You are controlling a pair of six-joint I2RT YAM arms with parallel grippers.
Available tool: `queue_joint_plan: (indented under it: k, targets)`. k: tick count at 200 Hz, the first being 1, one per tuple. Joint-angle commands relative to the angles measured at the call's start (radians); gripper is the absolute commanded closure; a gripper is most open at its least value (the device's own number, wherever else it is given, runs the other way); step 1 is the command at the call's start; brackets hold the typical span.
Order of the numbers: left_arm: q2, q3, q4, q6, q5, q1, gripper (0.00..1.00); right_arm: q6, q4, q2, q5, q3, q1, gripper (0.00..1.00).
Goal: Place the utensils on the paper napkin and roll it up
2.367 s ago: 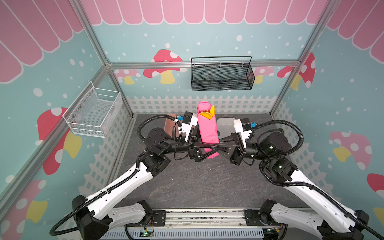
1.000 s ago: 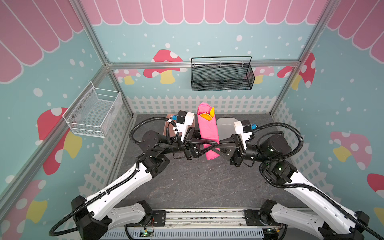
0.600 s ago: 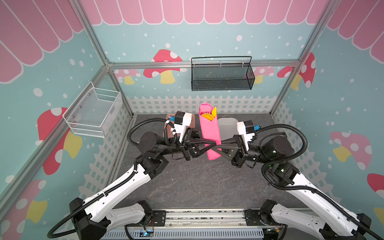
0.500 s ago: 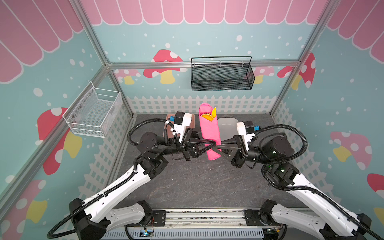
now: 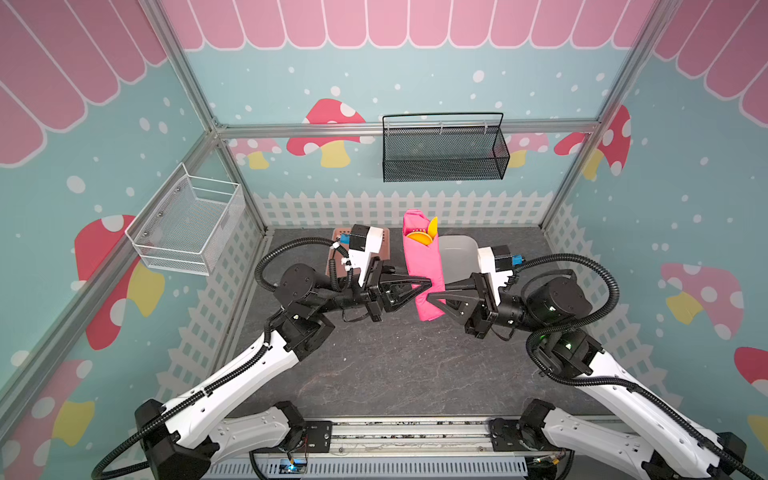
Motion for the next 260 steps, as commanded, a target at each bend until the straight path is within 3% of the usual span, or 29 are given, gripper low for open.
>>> queue_joint_plan:
  k: [1,43,79,116,148,204,260]
  targets:
    - [-0.042,0.021,-0.017,0.032,0.027,-0.004,0.82,-0.013,-0.012,-0.01,0.082,-0.021,-0.011,1.0]
    - [-0.045,0.033,-0.094,0.067,0.013,-0.004,0.84,-0.017,-0.02,-0.017,0.06,-0.023,-0.011,0.89]
    - [-0.019,0.056,-0.141,0.069,0.04,-0.004,0.85,-0.024,-0.036,-0.031,0.051,-0.005,-0.011,0.66]
    - [0.001,0.064,-0.155,0.071,0.056,-0.004,0.85,-0.052,-0.073,-0.016,0.046,0.045,-0.011,0.62]
    - [0.01,0.074,-0.178,0.085,0.055,-0.004,0.85,-0.058,-0.077,0.001,0.027,0.068,-0.011,0.64]
    - [0.01,0.081,-0.197,0.099,0.043,-0.004,0.85,-0.072,-0.088,0.005,0.034,0.067,-0.011,0.89]
    - [-0.002,0.091,-0.288,0.137,0.02,-0.004,0.74,-0.084,-0.104,-0.017,0.066,0.064,-0.011,0.98]
